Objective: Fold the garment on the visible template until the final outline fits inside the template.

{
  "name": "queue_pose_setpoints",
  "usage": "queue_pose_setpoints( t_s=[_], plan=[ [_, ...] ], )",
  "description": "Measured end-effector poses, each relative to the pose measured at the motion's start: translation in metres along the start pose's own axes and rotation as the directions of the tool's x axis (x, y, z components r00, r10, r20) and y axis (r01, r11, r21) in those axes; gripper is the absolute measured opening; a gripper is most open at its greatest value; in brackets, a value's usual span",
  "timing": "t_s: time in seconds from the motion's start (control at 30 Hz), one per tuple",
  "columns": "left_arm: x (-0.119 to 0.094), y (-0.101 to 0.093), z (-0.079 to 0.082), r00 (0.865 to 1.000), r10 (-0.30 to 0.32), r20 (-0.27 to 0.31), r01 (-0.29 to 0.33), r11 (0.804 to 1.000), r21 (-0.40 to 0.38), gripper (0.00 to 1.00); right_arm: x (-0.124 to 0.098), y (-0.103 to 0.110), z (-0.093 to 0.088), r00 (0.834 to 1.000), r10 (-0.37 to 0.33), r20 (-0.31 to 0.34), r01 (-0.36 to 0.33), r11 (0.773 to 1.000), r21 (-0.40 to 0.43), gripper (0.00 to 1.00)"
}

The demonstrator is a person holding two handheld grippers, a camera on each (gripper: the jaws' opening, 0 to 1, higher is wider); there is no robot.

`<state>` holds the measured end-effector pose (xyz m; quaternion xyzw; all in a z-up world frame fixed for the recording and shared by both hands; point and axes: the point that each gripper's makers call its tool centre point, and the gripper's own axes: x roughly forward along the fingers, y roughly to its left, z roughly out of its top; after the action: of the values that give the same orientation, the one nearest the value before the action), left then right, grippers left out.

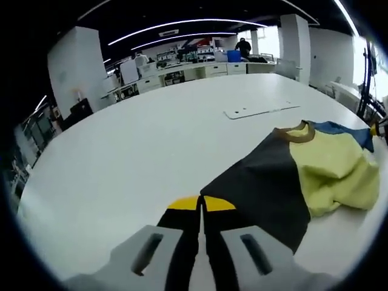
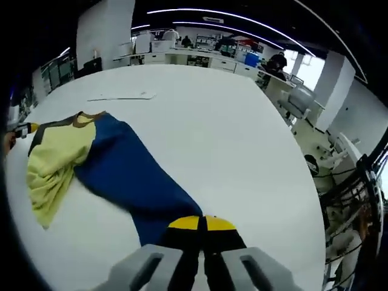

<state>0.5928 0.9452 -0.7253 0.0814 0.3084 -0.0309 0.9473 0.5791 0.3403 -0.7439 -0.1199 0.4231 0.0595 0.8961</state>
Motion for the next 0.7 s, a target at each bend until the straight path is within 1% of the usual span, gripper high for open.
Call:
queue_pose_setpoints(
  t_s=[0.2,0.37,0.53,0.6,0.67,0.7],
  plan=[
    [-0.001,0.003,0.000,1.000,0.005,0.001,-0.005,1.000,-0.002,0.00,0.006,-0.015,0.001,0.999,-0.030,-0.021,0.030,1.000,-0.004,0.00],
    [0.001,0.004,-0.001,1.000,0.004,-0.005,-0.004,1.000,-0.004,0.00,0.011,-0.019,0.002,0.999,-0.037,-0.031,0.037,0.999,-0.021,0.00],
    [0.003,0.005,-0.002,1.000,0.007,-0.009,-0.007,1.000,-0.006,0.00,0.015,-0.019,-0.001,0.998,-0.032,-0.048,0.031,0.999,-0.029,0.00],
    [0.003,0.004,-0.001,1.000,0.008,-0.006,-0.008,1.000,-0.012,0.00,0.016,-0.017,0.000,0.999,-0.020,-0.041,0.019,1.000,-0.022,0.00],
    [0.000,0.004,-0.001,1.000,0.012,-0.005,-0.012,1.000,-0.025,0.00,0.014,-0.014,0.003,1.000,-0.006,-0.009,0.007,1.000,0.019,0.00],
    [-0.001,0.005,0.000,1.000,0.013,-0.003,-0.014,0.999,-0.031,0.00,0.013,-0.014,0.003,1.000,-0.001,-0.010,0.002,1.000,0.019,0.00]
  ],
)
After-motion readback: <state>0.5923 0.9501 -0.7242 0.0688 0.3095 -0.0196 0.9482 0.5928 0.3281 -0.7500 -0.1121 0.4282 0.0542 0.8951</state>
